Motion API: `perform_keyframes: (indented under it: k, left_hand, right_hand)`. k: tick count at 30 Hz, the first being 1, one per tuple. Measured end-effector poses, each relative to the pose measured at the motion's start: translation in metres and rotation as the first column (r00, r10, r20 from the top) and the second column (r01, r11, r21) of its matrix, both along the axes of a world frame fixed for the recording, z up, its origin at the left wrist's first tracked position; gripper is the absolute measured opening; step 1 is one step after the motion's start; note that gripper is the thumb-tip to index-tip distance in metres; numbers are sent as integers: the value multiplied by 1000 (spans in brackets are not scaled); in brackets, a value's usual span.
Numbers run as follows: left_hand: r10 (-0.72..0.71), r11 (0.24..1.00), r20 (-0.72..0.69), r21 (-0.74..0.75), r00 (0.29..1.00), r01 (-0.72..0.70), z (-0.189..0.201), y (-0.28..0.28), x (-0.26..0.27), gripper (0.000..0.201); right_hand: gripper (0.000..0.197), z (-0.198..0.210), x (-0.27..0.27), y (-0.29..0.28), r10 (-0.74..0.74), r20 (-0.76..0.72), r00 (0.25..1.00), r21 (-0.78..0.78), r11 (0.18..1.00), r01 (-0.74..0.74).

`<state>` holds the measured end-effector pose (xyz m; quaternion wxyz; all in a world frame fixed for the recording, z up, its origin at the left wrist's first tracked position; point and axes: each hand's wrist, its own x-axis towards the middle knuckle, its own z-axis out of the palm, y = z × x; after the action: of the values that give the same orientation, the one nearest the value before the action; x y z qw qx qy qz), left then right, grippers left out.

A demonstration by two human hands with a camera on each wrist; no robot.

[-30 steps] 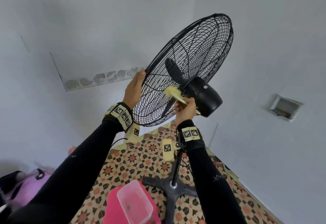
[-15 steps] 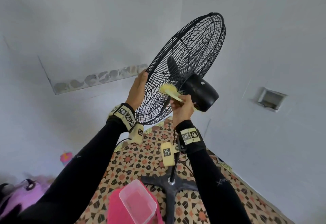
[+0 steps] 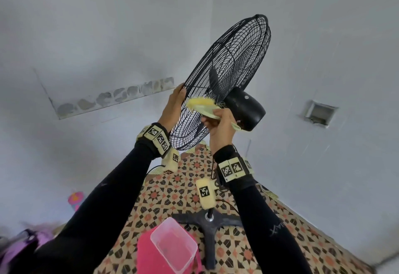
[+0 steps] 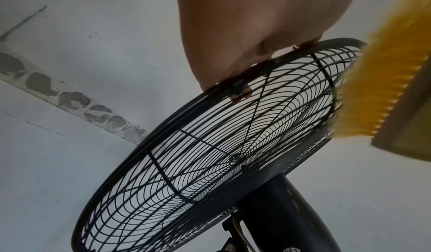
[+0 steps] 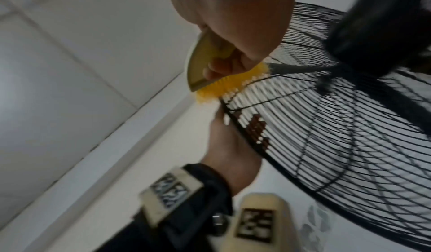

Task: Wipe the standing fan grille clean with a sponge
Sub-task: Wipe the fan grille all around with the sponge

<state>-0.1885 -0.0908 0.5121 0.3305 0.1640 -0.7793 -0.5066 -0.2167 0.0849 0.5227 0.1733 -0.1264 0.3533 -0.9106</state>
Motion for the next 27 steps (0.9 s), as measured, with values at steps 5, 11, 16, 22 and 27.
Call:
perform_keyframes:
  k: [5,11,16,22,27]
  left_hand:
    - [-48,974,-127,213,991,74,20,26,20,62]
    - [-60,950,-152,295,987,103,8,16,21,70]
    - [-74,965,-157,239,985,110,10,17,23,57]
    - [-61,953,-182,281,981,112,11,21,23,67]
    - [-118,932,-181,320,976,172,12,20,26,68]
  right_hand:
    - [11,13,22,6,79,-305,949,49,997,-67]
    - [4,-4,41,-1,102,-387,916,102,992,-68]
    - [5,-10,38,0,-74,-87,993,-75,995,67]
    - [9,-6,42,0,80,-267,960,-9,996,-85]
    - [5,-19,18,15,-129,25,991,-74,989,131]
